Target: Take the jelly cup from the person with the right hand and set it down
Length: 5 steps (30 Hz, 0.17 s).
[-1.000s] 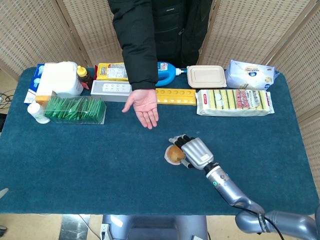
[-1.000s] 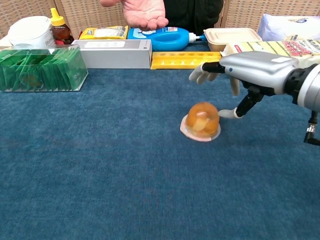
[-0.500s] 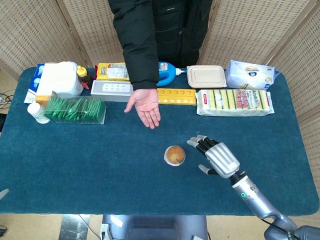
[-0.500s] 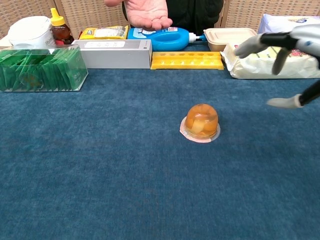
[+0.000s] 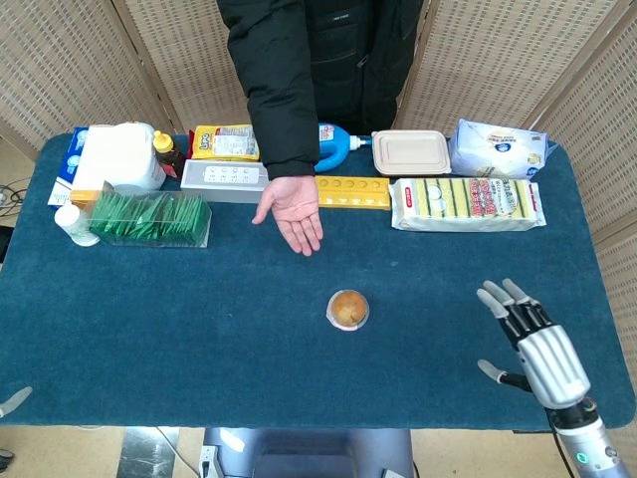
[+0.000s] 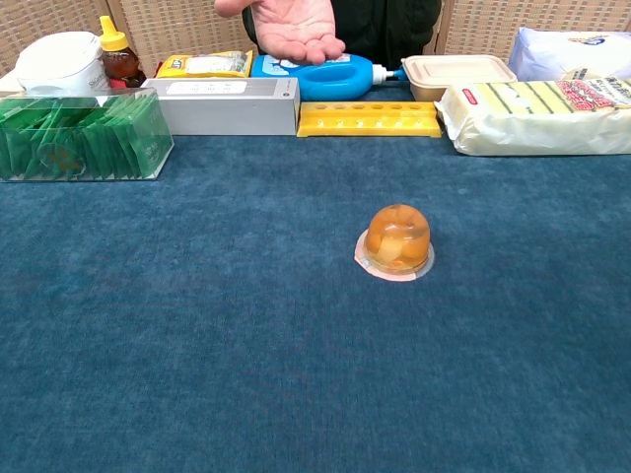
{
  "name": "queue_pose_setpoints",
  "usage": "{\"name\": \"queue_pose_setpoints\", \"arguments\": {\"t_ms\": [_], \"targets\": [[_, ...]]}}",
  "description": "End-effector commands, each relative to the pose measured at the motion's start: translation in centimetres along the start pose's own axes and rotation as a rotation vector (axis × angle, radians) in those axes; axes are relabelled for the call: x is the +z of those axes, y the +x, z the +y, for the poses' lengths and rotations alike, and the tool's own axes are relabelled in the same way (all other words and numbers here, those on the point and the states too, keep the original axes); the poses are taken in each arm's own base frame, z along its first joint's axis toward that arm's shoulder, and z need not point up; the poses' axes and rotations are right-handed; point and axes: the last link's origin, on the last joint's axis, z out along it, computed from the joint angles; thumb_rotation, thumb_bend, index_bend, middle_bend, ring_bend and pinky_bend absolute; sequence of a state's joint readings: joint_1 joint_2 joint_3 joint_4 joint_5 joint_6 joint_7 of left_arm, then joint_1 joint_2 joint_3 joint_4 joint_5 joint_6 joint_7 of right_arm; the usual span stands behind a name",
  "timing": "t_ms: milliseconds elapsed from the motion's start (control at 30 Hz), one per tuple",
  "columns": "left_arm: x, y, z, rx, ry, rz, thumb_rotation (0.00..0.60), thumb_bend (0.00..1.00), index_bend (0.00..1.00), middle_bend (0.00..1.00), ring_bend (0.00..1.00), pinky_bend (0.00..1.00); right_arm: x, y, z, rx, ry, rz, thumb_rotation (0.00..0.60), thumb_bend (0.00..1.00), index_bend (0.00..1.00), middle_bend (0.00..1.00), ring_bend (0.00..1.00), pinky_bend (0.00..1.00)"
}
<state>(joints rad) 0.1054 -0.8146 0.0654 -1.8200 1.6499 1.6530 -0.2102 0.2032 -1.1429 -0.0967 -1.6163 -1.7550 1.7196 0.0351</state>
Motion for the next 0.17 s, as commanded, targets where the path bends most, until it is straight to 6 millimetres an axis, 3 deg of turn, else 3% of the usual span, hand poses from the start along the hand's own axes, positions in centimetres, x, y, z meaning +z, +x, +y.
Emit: {"name": "queue_pose_setpoints", "arguments": {"t_ms": [33, 167], "targets": [[-0.1, 0.0, 0.0, 0.000, 0.000, 0.005, 0.600, 0.06, 0.00, 0.00, 0.00, 0.07, -1.9, 0.7, 0.8, -0.002, -0.073, 0.029, 0.600, 0.00, 0.00, 0.00, 0.00, 0.11], [-0.1, 0.0, 0.0, -0.001, 0.000, 0.013, 0.600, 0.06, 0.00, 0.00, 0.00, 0.07, -2.8, 1.7, 1.2, -0.017, -0.105, 0.069, 0.600, 0.00, 0.00, 0.00, 0.00, 0.08]]}}
